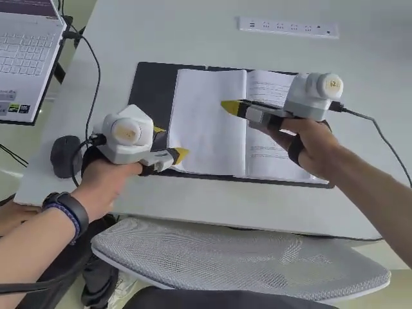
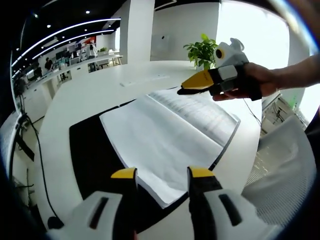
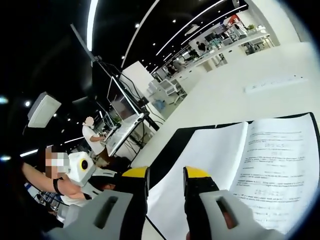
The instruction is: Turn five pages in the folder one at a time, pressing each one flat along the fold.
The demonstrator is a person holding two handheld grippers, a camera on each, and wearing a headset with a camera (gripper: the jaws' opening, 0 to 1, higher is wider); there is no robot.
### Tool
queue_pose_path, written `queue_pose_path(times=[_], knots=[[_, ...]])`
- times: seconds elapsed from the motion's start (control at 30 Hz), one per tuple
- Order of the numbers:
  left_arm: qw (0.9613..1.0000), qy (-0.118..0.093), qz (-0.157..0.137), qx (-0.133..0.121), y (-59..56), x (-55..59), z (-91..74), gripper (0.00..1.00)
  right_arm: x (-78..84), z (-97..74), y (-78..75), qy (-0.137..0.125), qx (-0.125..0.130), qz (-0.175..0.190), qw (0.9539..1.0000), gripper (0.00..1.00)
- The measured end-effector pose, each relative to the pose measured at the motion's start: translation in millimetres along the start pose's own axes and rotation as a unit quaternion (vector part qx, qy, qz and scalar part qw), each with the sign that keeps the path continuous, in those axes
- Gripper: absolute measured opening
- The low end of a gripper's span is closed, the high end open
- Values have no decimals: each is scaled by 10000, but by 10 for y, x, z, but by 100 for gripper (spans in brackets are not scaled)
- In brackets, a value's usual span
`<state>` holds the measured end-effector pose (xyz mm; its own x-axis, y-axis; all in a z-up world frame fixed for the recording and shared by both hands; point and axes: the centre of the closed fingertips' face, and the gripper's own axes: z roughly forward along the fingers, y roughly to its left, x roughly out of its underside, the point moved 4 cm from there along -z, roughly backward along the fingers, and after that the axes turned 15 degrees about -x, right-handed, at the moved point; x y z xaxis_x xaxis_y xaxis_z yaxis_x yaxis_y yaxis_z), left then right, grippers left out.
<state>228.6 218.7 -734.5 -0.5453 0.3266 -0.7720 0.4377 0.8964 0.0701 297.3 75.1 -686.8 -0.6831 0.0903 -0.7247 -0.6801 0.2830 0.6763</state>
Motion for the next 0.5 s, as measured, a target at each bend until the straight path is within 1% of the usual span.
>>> queue_pose_path(times=[0.1,0.23,0.33,0.37,0.43,0.5], knots=[[10000,55,40,43,-26,51,72,33,-21,-82,8,-28,49,-40,10000,25],[9997,208,53,99,-68,167,167,28,-35,-177,7,-81,130,-54,9999,25],[9994,299,122,127,-95,244,199,24,-35,-232,3,-109,170,-47,9998,25],[9992,352,127,135,-101,278,208,22,-35,-246,6,-118,175,-50,9998,24],[9991,388,43,134,-96,314,225,19,-29,-278,8,-124,190,-59,9997,24],[9988,460,66,136,-102,355,240,18,-8,-301,15,-118,201,-60,9997,24]])
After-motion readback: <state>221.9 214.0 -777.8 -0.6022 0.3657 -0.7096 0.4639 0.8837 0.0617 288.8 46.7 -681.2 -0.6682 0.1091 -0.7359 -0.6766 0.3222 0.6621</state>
